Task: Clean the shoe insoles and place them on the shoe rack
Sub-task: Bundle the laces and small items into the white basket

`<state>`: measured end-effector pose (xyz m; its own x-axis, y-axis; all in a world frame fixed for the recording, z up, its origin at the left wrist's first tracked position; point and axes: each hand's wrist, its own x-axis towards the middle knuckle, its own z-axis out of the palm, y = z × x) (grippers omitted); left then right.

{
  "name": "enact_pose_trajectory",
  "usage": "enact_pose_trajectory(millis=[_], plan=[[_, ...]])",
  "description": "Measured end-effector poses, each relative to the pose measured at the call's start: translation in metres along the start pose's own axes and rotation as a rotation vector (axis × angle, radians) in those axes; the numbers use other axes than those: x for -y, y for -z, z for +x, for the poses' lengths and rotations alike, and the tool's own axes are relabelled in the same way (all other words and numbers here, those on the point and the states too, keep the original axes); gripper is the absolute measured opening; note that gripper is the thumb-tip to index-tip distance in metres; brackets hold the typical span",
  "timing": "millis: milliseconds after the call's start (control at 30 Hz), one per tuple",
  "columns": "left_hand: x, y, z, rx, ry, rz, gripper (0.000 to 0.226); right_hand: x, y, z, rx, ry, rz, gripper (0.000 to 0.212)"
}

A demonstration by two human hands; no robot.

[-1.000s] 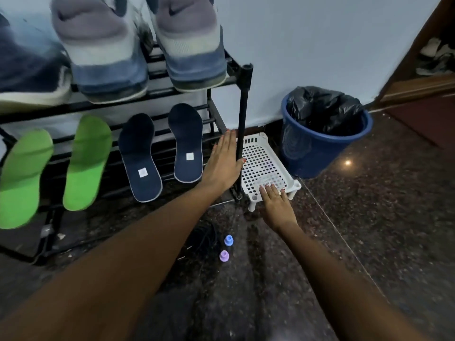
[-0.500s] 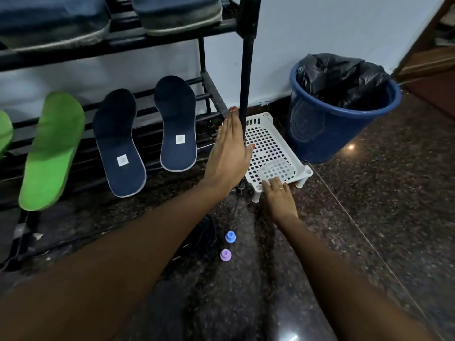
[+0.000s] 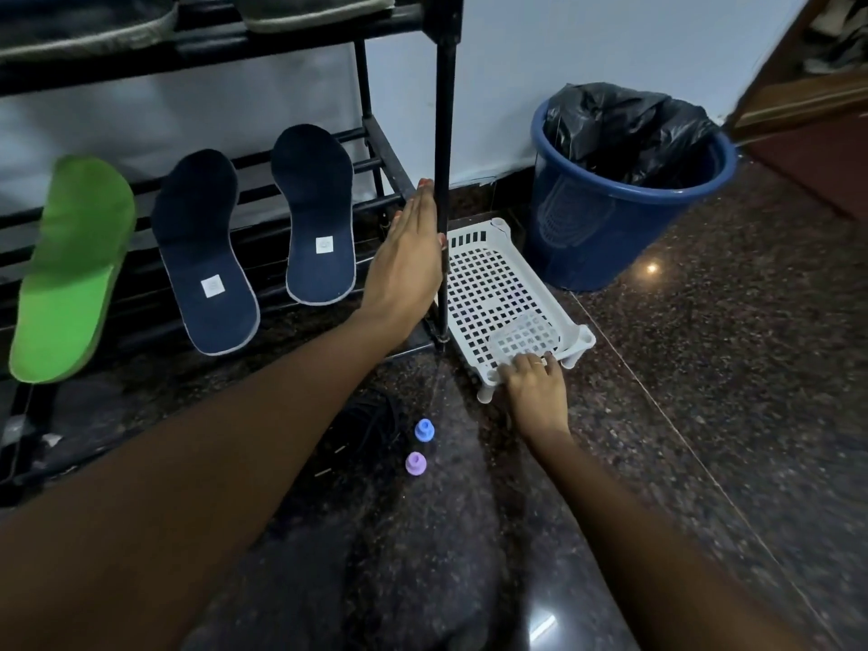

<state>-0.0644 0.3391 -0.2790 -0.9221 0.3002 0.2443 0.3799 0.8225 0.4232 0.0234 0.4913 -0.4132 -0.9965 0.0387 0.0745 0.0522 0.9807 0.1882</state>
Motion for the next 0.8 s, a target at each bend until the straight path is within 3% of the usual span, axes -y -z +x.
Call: enact_pose_trajectory(millis=[467,600,700,800], plan=[[-0.014,-0.001,-0.005,0.006,0.11,-0.069,0.057,-0.012,0.003,-0.077,-0.076,0.019,0.073,0.037],[-0.015,-0.003,-0.005,0.001,0.128,-0.083,0.058,-0.017,-0.002,-0.109,-0.158,0.034,0.052,0.018],[-0.015,-0.004,-0.005,0.003,0.121,-0.11,0.06,-0.021,-0.008,-0.134,-0.213,0.057,0.052,0.034],[-0.015,-0.005,-0.006,0.003,0.108,-0.124,0.062,-0.025,-0.01,-0.156,-0.26,0.078,0.056,0.038]])
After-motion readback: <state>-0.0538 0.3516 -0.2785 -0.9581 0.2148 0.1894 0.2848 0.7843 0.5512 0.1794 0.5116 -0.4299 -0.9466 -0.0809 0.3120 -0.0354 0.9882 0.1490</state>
